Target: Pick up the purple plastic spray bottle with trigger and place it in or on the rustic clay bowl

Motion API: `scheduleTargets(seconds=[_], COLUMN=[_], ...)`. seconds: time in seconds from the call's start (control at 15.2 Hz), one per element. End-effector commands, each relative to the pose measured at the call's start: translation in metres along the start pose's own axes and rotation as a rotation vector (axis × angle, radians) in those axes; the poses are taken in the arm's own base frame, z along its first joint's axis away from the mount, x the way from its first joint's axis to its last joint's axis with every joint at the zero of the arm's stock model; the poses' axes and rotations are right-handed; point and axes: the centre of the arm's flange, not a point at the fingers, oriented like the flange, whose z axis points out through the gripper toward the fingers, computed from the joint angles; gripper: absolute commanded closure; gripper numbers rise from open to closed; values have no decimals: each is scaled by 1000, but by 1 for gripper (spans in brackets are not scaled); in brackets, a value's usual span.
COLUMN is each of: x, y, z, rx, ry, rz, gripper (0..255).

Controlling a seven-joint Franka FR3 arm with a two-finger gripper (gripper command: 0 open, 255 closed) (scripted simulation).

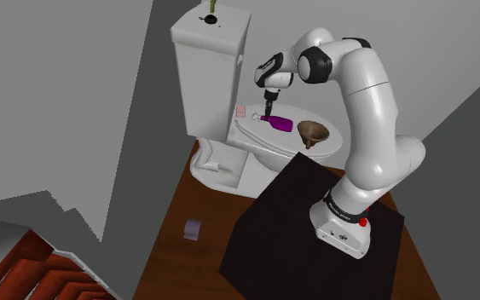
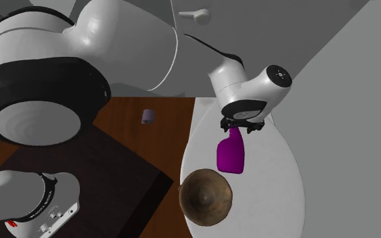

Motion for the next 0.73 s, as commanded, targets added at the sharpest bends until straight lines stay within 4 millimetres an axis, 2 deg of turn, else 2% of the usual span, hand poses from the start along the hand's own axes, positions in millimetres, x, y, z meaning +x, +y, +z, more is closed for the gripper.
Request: scheduleTargets(seconds=[0.0,0.53,0.59,0.66], x=[0,-1,-1,-1], y=[0,0,0,0], z=[10,13,13,13], rx=[0,0,0,0], ry=[0,0,0,0], rz=[0,0,0,0], gripper=[0,0,255,255])
